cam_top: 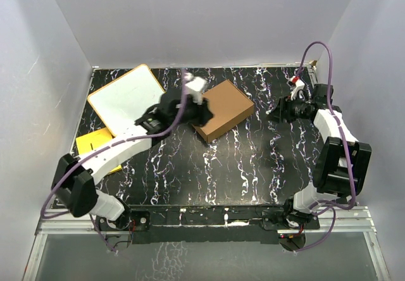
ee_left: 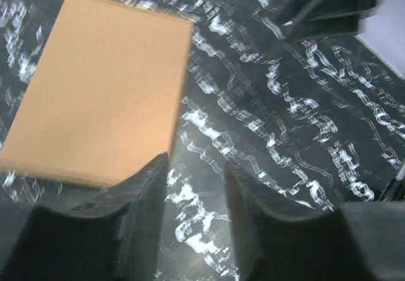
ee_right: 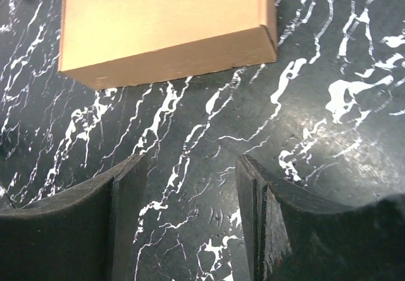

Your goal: Fold the paper box

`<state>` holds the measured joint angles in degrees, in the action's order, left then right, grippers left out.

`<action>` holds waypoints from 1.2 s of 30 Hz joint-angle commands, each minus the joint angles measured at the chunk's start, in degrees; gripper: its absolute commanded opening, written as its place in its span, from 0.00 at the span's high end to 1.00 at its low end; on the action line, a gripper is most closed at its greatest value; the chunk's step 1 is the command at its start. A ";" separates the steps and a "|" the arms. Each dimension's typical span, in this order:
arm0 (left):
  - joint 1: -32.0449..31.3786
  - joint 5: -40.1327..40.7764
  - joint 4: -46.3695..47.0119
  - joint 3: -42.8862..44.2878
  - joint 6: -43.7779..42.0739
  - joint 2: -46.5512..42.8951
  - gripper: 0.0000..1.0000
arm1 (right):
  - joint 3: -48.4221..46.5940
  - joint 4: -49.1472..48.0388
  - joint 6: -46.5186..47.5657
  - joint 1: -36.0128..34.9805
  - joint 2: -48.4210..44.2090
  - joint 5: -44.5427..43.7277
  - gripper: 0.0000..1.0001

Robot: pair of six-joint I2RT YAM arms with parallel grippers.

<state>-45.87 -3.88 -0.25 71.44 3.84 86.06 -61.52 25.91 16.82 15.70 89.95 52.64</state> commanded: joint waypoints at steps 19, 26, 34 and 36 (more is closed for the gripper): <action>17.60 -2.74 8.59 14.22 24.00 37.02 0.90 | 2.90 -6.58 3.38 -4.24 -5.87 0.92 0.44; 12.30 -15.16 3.34 46.03 24.08 57.97 0.68 | 3.29 -8.30 1.44 -2.07 -7.71 -2.16 0.43; 13.72 -7.06 1.49 58.43 28.71 61.48 0.43 | 4.66 -9.22 3.29 0.81 -11.48 -0.89 0.41; 15.65 -7.63 9.50 45.89 29.32 52.75 0.41 | 4.84 -9.17 4.94 1.06 -12.70 -1.13 0.39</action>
<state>-35.46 -13.89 1.80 131.02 30.70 154.26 -57.14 20.40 18.68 15.81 80.49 50.74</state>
